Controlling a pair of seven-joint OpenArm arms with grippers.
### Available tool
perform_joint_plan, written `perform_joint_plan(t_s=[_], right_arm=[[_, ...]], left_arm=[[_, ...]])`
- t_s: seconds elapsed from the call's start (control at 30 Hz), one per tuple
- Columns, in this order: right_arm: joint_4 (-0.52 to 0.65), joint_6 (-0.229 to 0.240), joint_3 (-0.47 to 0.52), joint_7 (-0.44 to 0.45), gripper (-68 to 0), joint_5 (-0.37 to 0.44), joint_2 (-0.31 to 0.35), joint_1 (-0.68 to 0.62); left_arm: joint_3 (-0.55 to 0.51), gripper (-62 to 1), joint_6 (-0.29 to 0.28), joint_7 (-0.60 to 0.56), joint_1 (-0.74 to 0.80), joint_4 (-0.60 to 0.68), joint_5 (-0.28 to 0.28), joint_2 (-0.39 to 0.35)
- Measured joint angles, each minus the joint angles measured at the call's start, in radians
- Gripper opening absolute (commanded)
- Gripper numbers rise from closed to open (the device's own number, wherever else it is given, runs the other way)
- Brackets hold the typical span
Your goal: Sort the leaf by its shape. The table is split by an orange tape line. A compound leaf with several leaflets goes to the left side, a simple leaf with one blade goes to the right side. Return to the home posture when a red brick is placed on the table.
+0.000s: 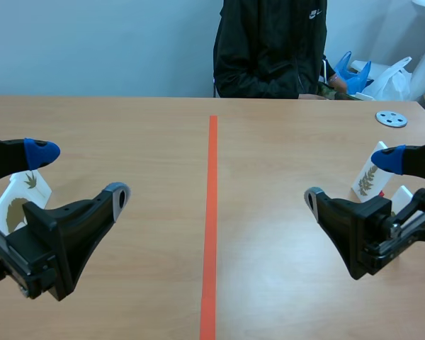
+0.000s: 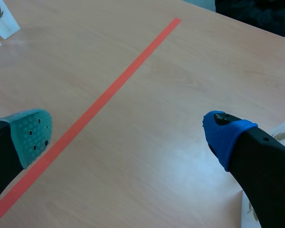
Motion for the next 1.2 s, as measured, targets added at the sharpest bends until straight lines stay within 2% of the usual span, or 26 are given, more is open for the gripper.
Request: perform_joint_plan(t_s=[0.17, 0.3, 0.9, 1.2], right_arm=[[0.0, 0.0, 0.0, 0.0, 0.4, 0.0, 0.0, 0.0], [0.0, 0.0, 0.0, 0.008, 0.4, 0.0, 0.0, 0.0], [0.0, 0.0, 0.0, 0.007, 0.4, 0.0, 0.0, 0.0], [0.0, 0.0, 0.0, 0.007, 0.4, 0.0, 0.0, 0.0]], left_arm=[[0.0, 1.4, -0.003, 0.001, 0.0, -0.002, 0.0, 0.0], [0.0, 1.4, -0.063, 0.001, -0.002, -0.003, 0.0, 0.0], [0.034, 1.4, -0.06, 0.029, -0.002, -0.01, 0.004, 0.0], [0.034, 1.4, -0.06, 0.028, -0.002, -0.066, 0.004, 0.0]])
